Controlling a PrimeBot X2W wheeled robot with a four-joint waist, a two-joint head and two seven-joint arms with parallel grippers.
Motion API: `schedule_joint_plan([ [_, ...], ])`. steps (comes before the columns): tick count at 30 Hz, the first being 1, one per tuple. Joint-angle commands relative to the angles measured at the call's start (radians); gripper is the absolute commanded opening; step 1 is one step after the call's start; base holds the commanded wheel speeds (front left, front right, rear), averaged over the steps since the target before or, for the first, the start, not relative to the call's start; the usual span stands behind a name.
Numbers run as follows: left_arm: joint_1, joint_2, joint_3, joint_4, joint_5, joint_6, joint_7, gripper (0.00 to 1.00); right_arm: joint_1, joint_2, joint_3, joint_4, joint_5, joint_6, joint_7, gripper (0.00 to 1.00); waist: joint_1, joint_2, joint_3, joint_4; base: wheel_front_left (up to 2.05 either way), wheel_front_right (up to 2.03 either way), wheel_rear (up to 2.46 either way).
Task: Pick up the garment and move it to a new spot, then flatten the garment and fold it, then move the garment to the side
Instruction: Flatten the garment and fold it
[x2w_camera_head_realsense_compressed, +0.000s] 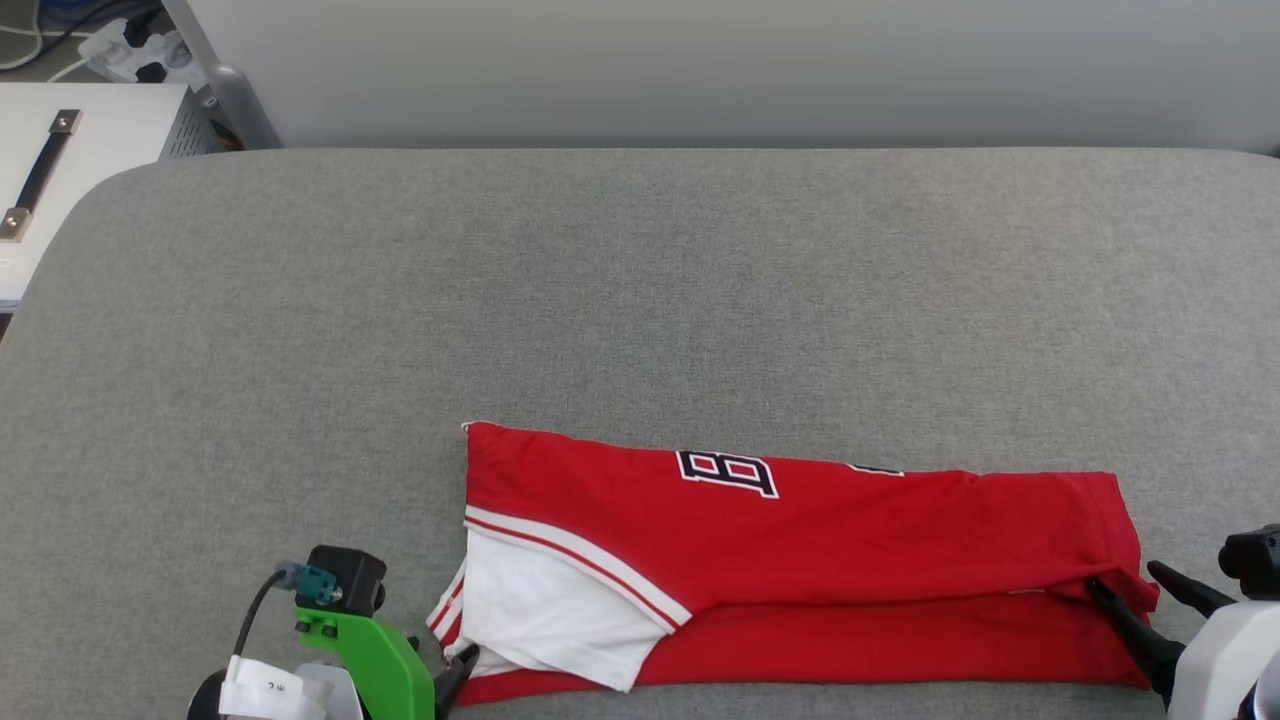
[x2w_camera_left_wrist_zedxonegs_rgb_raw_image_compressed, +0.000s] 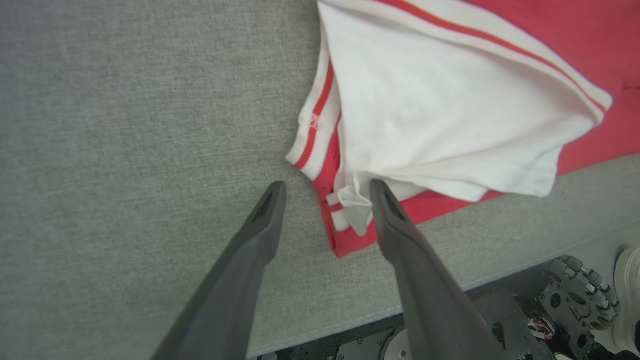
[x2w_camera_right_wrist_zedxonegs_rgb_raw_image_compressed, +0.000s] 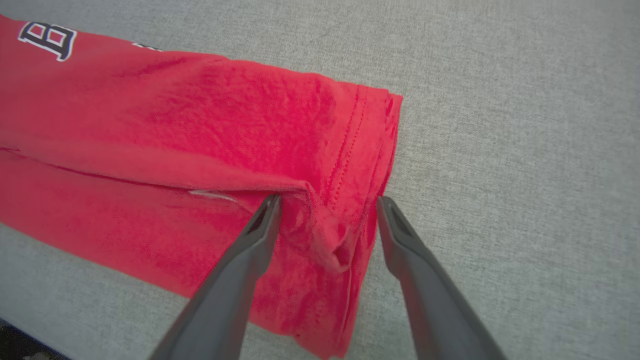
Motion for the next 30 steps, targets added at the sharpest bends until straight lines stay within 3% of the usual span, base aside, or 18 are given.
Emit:
schedule_joint_plan([
  [1, -0.001, -0.001, 0.003, 0.005, 0.001, -0.006, -0.009, 1.0, 0.012, 0.002, -0.003, -0.002, 0.014, -0.001, 0.012, 1.0, 0.0001, 0.0, -0.011, -0.001, 0.0, 0.0, 0.0],
  [7, -0.003, -0.004, 0.031, -0.011, -0.001, -0.002, -0.058, 1.0, 0.037, -0.017, -0.043, -0.066, 0.078, -0.001, 0.081, 1.0, 0.0001, 0.0, -0.044, -0.004, 0.0, 0.0, 0.0],
  [13, -0.027, -0.018, 0.084, -0.054, 0.047, 0.007, -0.198, 1.0, 0.073, -0.008, -0.159, -0.153, 0.132, -0.001, 0.2, 1.0, 0.0001, 0.0, -0.07, -0.002, 0.0, 0.0, 0.0],
  [21, -0.053, -0.081, 0.128, -0.048, 0.174, -0.01, -0.479, 1.0, 0.106, 0.119, -0.335, -0.226, 0.095, -0.001, 0.414, 1.0, 0.0001, 0.0, -0.073, 0.007, 0.0, 0.0, 0.0],
  [25, -0.054, -0.13, 0.181, -0.042, 0.254, -0.017, -0.527, 1.0, 0.108, 0.198, -0.414, -0.251, 0.046, -0.001, 0.51, 1.0, 0.0001, 0.0, -0.063, 0.016, 0.0, 0.0, 0.0],
  [30, -0.019, -0.228, 0.342, -0.096, 0.436, -0.043, -0.53, 1.0, 0.091, 0.289, -0.515, -0.249, -0.053, -0.001, 0.597, 1.0, 0.0001, 0.0, -0.039, 0.032, 0.0, 0.0, 0.0],
])
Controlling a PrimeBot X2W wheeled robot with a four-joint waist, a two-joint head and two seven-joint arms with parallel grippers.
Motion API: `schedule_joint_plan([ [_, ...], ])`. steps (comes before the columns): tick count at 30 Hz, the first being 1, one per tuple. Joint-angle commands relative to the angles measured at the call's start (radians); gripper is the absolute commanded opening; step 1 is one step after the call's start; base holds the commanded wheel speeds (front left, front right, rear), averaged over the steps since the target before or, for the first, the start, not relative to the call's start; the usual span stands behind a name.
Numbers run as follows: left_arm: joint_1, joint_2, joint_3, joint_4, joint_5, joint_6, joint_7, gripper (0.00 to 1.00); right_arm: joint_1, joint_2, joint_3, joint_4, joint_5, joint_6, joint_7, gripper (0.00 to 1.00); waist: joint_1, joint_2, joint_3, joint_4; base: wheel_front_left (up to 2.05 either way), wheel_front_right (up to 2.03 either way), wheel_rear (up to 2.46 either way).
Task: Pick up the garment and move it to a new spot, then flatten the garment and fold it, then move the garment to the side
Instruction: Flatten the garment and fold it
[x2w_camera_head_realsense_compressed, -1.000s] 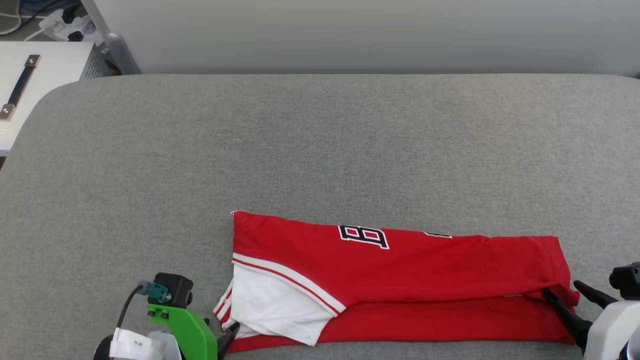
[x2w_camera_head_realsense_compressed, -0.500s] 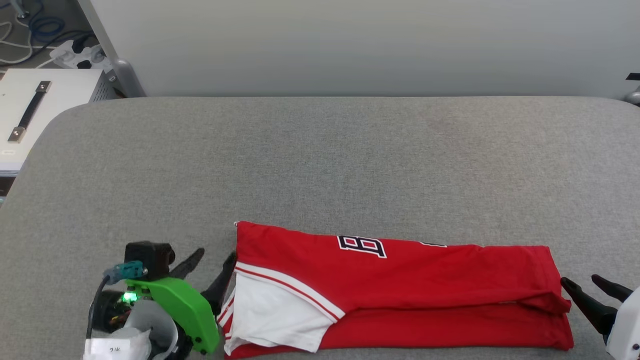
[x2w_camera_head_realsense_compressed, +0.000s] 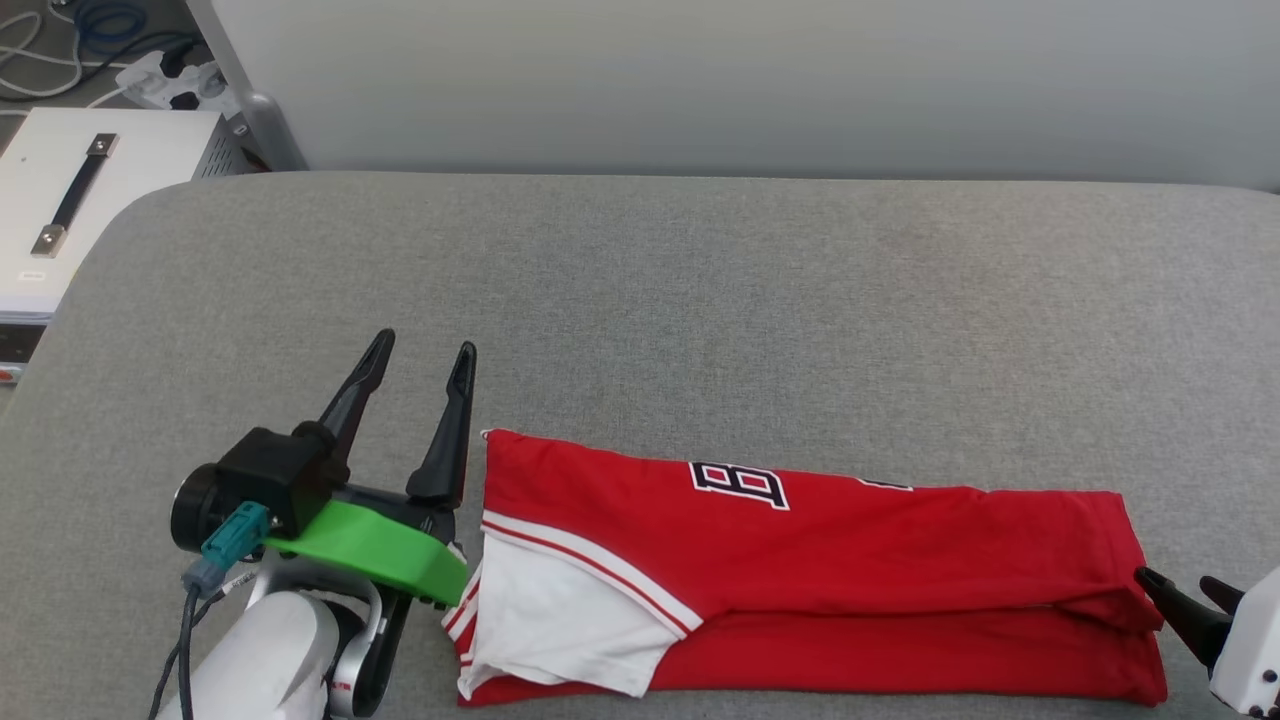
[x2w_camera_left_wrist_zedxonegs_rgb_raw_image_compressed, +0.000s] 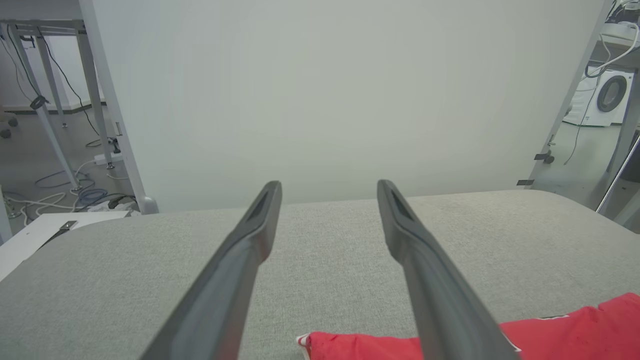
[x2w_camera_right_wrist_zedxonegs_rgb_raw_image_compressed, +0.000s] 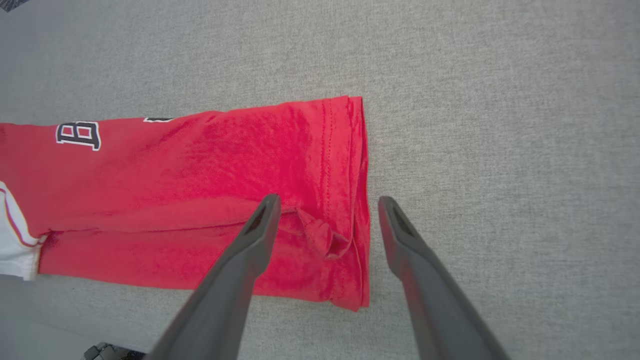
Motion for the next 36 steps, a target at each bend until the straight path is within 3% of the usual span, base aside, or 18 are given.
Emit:
schedule_joint_plan([
  [1, 0.025, -0.029, 0.036, -0.011, 0.049, -0.018, -0.005, 1.0, -0.01, 0.027, -0.023, 0.001, -0.027, -0.001, 0.019, 1.0, 0.0001, 0.0, 0.015, 0.011, 0.0, 0.0, 0.0],
  [7, 0.084, -0.122, 0.165, -0.027, 0.231, -0.111, -0.005, 1.0, -0.058, 0.119, -0.103, 0.011, -0.105, -0.001, 0.088, 1.0, 0.0001, 0.0, 0.048, 0.028, 0.0, 0.0, 0.0],
  [9, 0.103, -0.181, 0.237, -0.026, 0.301, -0.172, -0.006, 1.0, -0.085, 0.154, -0.151, 0.033, -0.15, -0.001, 0.106, 1.0, 0.0001, 0.0, 0.073, 0.04, 0.0, 0.0, 0.0],
  [15, 0.118, -0.248, 0.303, -0.003, 0.369, -0.243, -0.006, 1.0, -0.11, 0.189, -0.192, 0.072, -0.173, -0.001, 0.121, 1.0, 0.0001, 0.0, 0.104, 0.053, 0.0, 0.0, 0.0],
  [24, 0.112, -0.295, 0.339, 0.016, 0.41, -0.279, -0.006, 1.0, -0.119, 0.224, -0.171, 0.164, -0.181, -0.001, 0.111, 1.0, 0.0001, 0.0, 0.129, 0.063, 0.0, 0.0, 0.0],
  [36, 0.099, -0.288, 0.329, 0.031, 0.404, -0.283, -0.006, 1.0, -0.143, 0.26, -0.032, 0.243, -0.124, -0.001, 0.064, 1.0, 0.0001, 0.0, 0.129, 0.063, 0.0, 0.0, 0.0],
])
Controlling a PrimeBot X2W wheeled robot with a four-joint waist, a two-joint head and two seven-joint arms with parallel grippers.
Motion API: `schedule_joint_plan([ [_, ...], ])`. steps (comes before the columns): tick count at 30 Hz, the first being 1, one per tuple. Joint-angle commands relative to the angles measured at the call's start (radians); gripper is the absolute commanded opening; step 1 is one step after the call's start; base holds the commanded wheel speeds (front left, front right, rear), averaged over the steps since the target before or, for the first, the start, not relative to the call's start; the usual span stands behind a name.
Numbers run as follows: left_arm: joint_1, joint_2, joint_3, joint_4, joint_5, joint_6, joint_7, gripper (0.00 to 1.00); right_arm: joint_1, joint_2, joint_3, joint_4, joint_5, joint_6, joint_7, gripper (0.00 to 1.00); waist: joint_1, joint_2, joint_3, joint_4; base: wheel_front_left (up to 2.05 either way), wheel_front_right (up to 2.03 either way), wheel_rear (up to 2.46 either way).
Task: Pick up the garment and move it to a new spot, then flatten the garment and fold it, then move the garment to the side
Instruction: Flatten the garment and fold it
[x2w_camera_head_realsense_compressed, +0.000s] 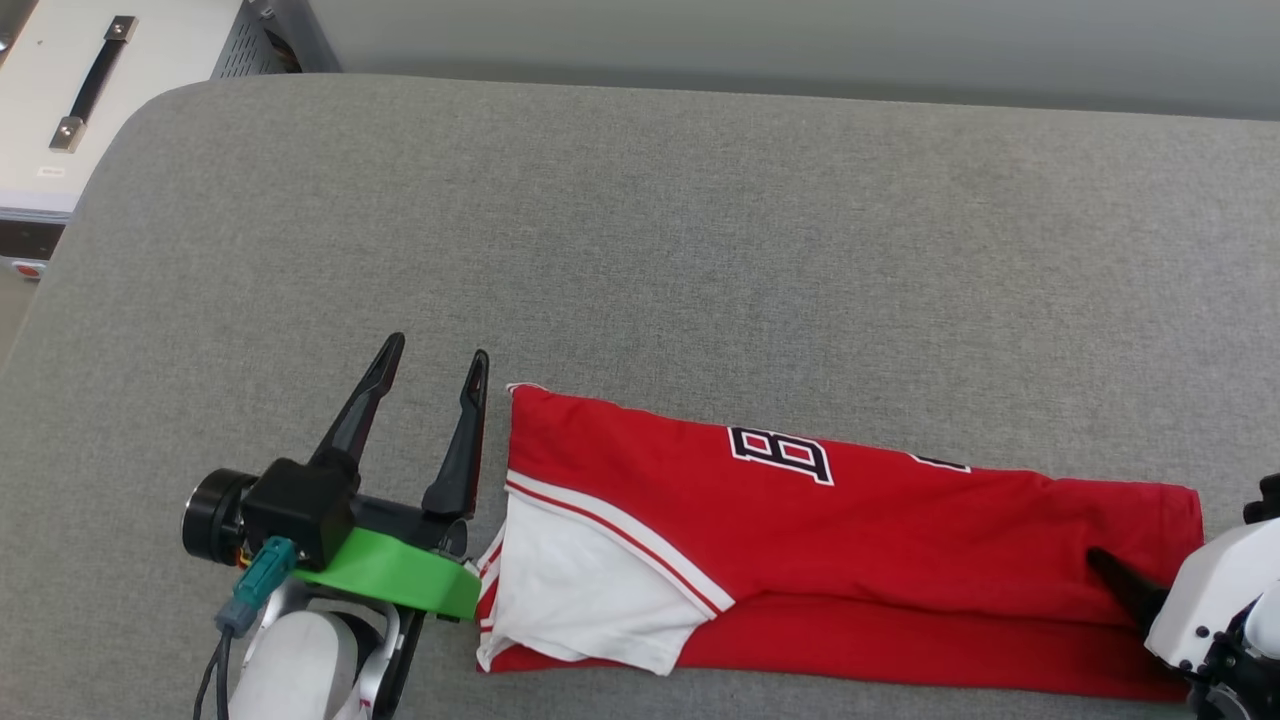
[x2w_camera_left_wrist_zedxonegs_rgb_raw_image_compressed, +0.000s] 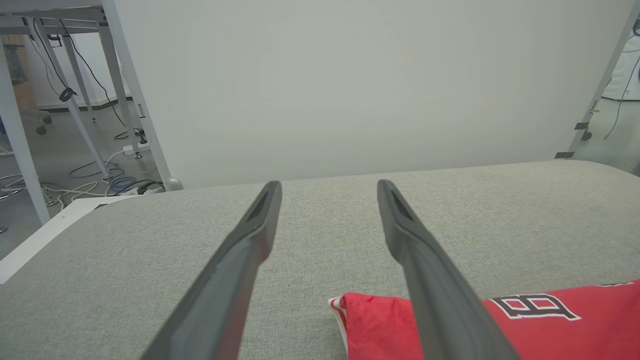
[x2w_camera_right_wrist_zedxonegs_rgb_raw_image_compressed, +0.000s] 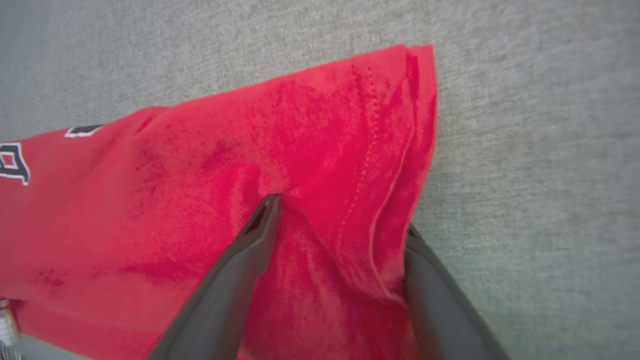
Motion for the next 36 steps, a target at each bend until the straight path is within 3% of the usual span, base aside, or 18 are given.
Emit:
schedule_joint_plan([
  [1, -0.003, 0.003, -0.003, 0.001, -0.004, -0.003, -0.006, 1.0, 0.0, 0.038, 0.043, 0.035, 0.019, 0.001, 0.003, 1.0, 0.0, 0.0, -0.002, -0.001, 0.0, 0.0, 0.0],
  [3, -0.002, 0.006, -0.004, 0.003, -0.008, -0.003, -0.006, 1.0, -0.001, 0.036, 0.057, 0.048, 0.031, 0.001, -0.004, 1.0, 0.0, 0.0, -0.006, -0.002, 0.0, 0.0, 0.0],
  [4, -0.001, 0.007, -0.005, 0.005, -0.009, -0.003, -0.006, 1.0, -0.001, 0.033, 0.063, 0.055, 0.037, 0.001, -0.008, 0.83, 0.0, 0.0, -0.008, -0.002, 0.0, 0.0, 0.0],
  [5, 0.0, 0.009, -0.005, 0.007, -0.01, -0.003, -0.006, 1.0, 0.0, 0.03, 0.067, 0.061, 0.041, 0.001, -0.012, 0.5, 0.0, 0.0, -0.011, -0.003, 0.0, 0.0, 0.0],
  [6, 0.001, 0.01, -0.006, 0.008, -0.01, -0.003, -0.006, 1.0, 0.001, 0.023, 0.071, 0.067, 0.042, 0.001, -0.02, 0.1, 0.0, 0.0, -0.014, -0.004, 0.0, 0.0, 0.0],
  [7, 0.003, 0.012, -0.006, 0.009, -0.011, -0.003, -0.006, 1.0, 0.001, 0.018, 0.072, 0.072, 0.042, 0.001, -0.03, 0.0, 0.0, 0.0, -0.016, -0.005, 0.0, 0.0, 0.0],
  [17, 0.023, 0.018, -0.008, 0.018, -0.018, -0.003, -0.006, 1.0, 0.009, -0.063, 0.026, 0.125, 0.013, 0.001, -0.15, 0.0, 0.0, 0.0, -0.059, -0.024, 0.0, 0.0, 0.0],
  [28, 0.041, 0.02, -0.015, 0.021, -0.029, -0.003, -0.006, 1.0, 0.019, -0.207, -0.072, 0.167, -0.06, 0.001, -0.206, 0.0, 0.0, 0.0, -0.093, -0.04, 0.0, 0.0, 0.0],
  [36, 0.05, 0.004, -0.011, 0.023, -0.035, -0.003, -0.006, 1.0, 0.05, -0.192, -0.083, 0.101, -0.046, 0.001, -0.198, 0.0, 0.0, 0.0, -0.114, -0.035, 0.0, 0.0, 0.0],
])
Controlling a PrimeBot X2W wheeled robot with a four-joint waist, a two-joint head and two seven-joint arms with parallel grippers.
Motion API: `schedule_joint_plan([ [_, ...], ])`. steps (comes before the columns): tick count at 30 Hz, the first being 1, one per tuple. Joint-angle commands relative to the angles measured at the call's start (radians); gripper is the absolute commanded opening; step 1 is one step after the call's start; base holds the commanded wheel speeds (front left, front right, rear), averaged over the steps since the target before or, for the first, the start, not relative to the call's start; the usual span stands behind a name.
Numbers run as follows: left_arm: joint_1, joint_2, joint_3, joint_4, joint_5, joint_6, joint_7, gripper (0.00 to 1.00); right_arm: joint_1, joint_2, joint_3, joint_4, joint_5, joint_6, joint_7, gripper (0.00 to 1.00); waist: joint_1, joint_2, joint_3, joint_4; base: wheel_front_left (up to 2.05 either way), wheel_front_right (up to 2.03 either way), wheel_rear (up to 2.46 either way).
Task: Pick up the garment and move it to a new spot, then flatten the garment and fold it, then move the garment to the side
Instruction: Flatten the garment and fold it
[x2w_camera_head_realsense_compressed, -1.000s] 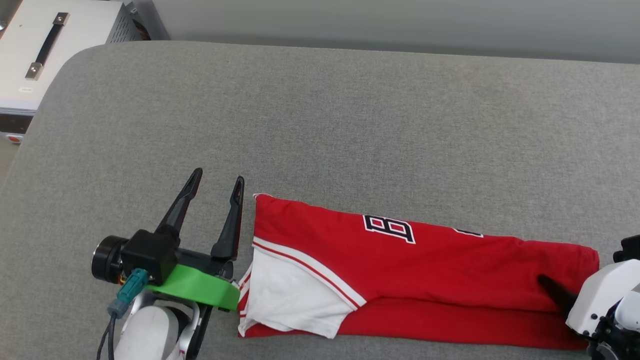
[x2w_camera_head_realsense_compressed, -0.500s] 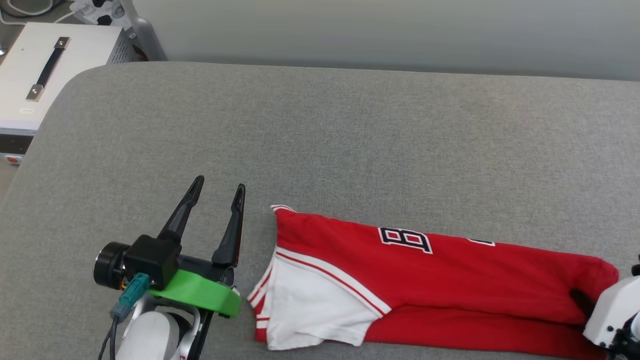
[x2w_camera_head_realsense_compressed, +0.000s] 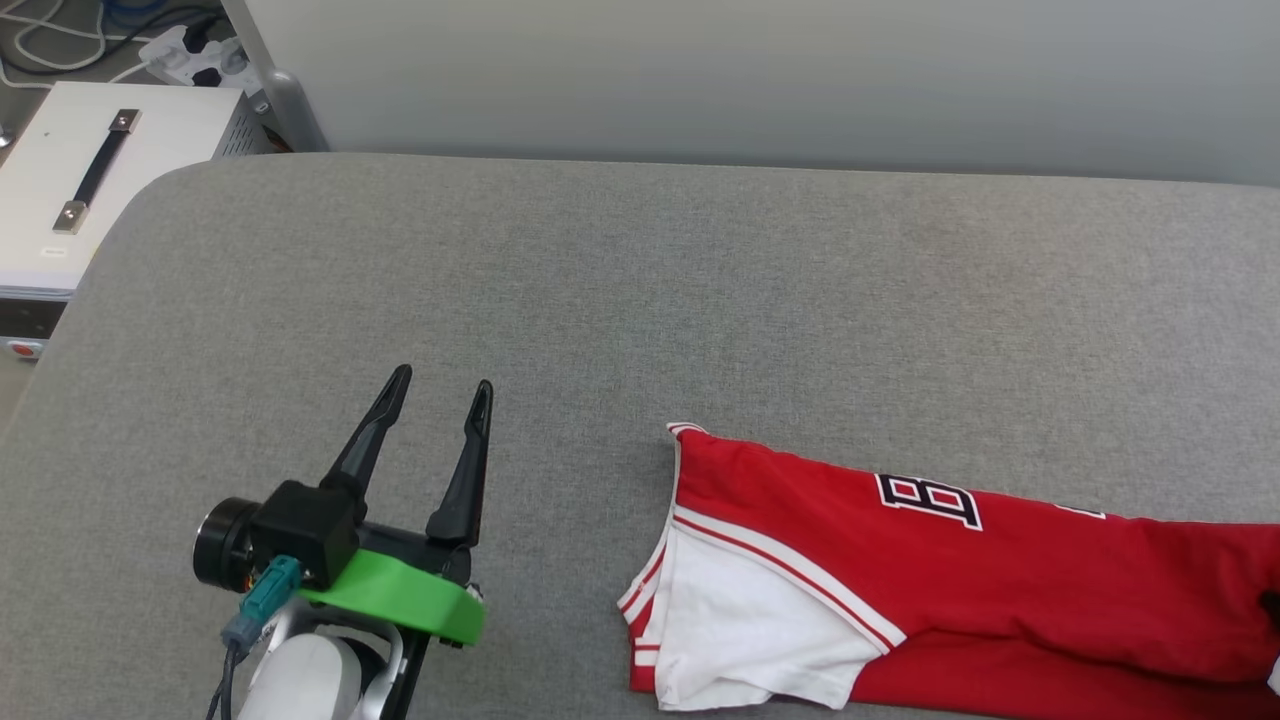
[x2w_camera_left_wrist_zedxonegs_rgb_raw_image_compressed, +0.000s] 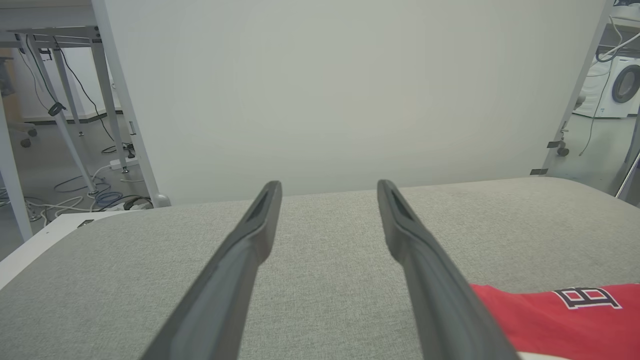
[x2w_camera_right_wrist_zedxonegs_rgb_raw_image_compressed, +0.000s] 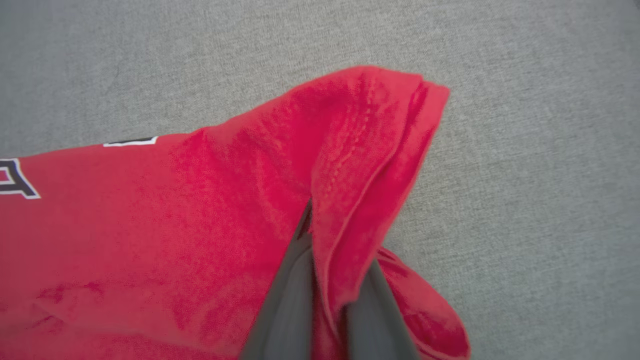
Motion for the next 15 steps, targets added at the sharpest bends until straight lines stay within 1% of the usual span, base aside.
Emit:
schedule_joint_plan([
  [1, 0.02, -0.003, 0.003, 0.004, -0.005, -0.003, -0.006, 1.0, 0.02, 0.013, -0.002, -0.023, 0.014, -0.002, 0.003, 0.0, 0.0, -0.0001, -0.007, 0.002, 0.0, 0.0, 0.0],
  [8, 0.038, -0.014, 0.017, 0.007, -0.012, -0.003, -0.006, 1.0, 0.089, 0.07, 0.015, -0.184, 0.029, -0.002, 0.042, 0.0, 0.0, -0.0001, -0.031, 0.009, 0.0, 0.0, 0.0],
  [9, 0.044, -0.021, 0.019, 0.007, -0.014, -0.003, -0.006, 1.0, 0.125, 0.105, 0.039, -0.268, 0.039, -0.002, 0.083, 0.0, 0.0, -0.0001, -0.04, 0.013, 0.0, 0.0, 0.0],
  [12, 0.048, -0.027, 0.015, 0.006, -0.013, -0.003, -0.006, 1.0, 0.149, 0.141, 0.06, -0.342, 0.043, -0.002, 0.12, 0.0, 0.0, -0.0001, -0.045, 0.018, 0.0, 0.0, 0.0],
  [15, 0.05, -0.033, 0.012, 0.008, -0.016, -0.003, -0.006, 1.0, 0.169, 0.192, 0.089, -0.407, 0.045, -0.002, 0.157, 0.0, 0.0, -0.0001, -0.053, 0.027, 0.0, 0.0, 0.0],
])
